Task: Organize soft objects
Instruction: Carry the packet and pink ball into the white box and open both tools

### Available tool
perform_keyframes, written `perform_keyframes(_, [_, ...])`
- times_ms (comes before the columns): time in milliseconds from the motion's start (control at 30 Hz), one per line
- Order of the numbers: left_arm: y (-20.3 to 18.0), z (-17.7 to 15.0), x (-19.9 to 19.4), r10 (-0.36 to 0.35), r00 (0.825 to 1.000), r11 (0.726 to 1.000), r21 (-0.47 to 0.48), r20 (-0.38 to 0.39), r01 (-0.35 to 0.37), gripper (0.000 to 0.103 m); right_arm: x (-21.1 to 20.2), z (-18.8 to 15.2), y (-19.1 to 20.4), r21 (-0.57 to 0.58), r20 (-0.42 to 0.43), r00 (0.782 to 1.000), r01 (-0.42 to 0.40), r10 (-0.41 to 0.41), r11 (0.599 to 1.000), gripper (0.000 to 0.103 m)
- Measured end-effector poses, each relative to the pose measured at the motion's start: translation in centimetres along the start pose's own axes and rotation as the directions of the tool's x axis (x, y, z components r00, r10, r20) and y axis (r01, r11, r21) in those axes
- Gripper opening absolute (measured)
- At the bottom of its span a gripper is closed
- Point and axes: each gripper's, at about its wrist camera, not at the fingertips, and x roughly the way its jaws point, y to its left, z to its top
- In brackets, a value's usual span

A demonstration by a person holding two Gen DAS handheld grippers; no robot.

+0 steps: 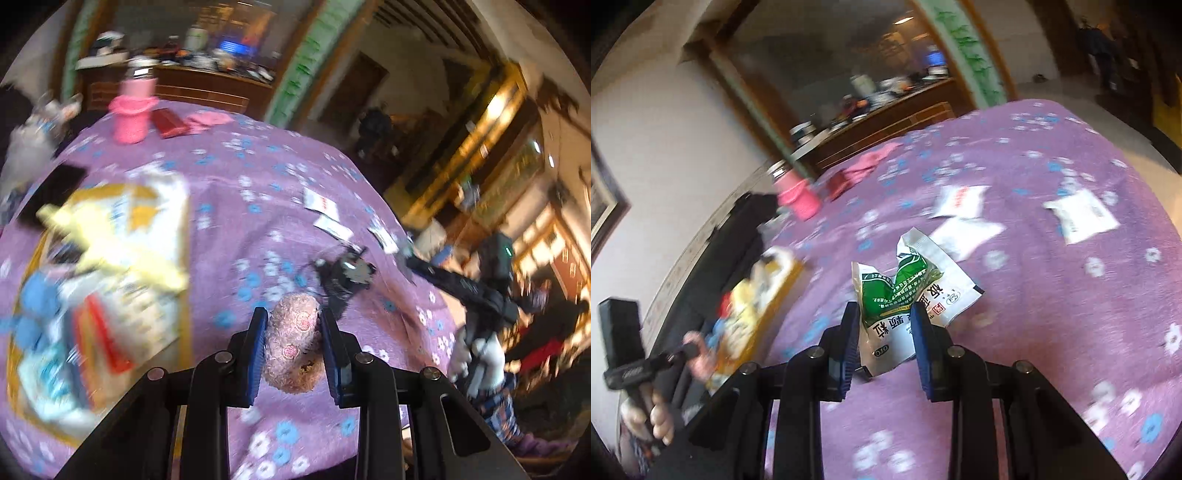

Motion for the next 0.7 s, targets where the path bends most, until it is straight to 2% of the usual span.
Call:
perform_keyframes(67, [2.3,-1.2,-1.7,0.007,0.999,0.998,-0.066,0.038,-0.005,0.029,0.6,-0.4,3.1,-0.050,-0.027,0.998,-0.052,0.050,0.997,0.027])
perform_keyframes(167, [5.5,-2.4,-3.8,0.065,0.994,0.988,-0.145,0.087,-0.052,0.029,1.9,-1.2,7.2,-0.120,-0.073,0.992,-0.108,0.100,0.987,0.027])
perform_keyframes(267, [8.7,-3.4,-5.3,0.186,0.975,0.964,-0.216,0.121,-0.157,0.029,4.3,-1.9,11.7,-0.184,-0.141,0.980,-0.168,0.143,0.969,0.027])
perform_keyframes(333, [10.3,-4.0,-5.8,0.258,0.958,0.944,-0.245,0.125,-0.222,0.029,6.2,-3.0,14.7,-0.209,-0.205,0.962,-0.221,0.179,0.953,0.027])
perform_keyframes(400, [11.3,-4.6,-5.7,0.292,0.950,0.931,-0.259,0.111,-0.256,0.029,7.9,-4.0,17.2,-0.232,-0.261,0.944,-0.263,0.201,0.937,0.027])
perform_keyframes(433, [11.7,-5.0,-5.5,0.298,0.949,0.928,-0.262,0.101,-0.264,0.032,8.9,-4.7,18.6,-0.250,-0.292,0.934,-0.284,0.207,0.926,0.027])
perform_keyframes(500, [12.3,-5.5,-4.9,0.316,0.945,0.921,-0.265,0.086,-0.284,0.049,10.4,-6.0,20.7,-0.281,-0.337,0.918,-0.309,0.208,0.909,0.027])
perform_keyframes(533, [12.5,-5.8,-4.8,0.333,0.940,0.916,-0.263,0.080,-0.302,0.063,11.3,-6.8,22.0,-0.298,-0.368,0.906,-0.328,0.209,0.897,0.027])
perform_keyframes(633, [13.1,-6.1,-4.2,0.399,0.914,0.891,-0.264,0.070,-0.369,0.066,12.7,-8.5,24.2,-0.347,-0.410,0.893,-0.342,0.187,0.873,0.027])
perform_keyframes(700, [13.3,-6.3,-4.2,0.400,0.912,0.891,-0.272,0.088,-0.364,0.066,13.4,-9.6,25.2,-0.376,-0.433,0.886,-0.343,0.164,0.861,0.027])
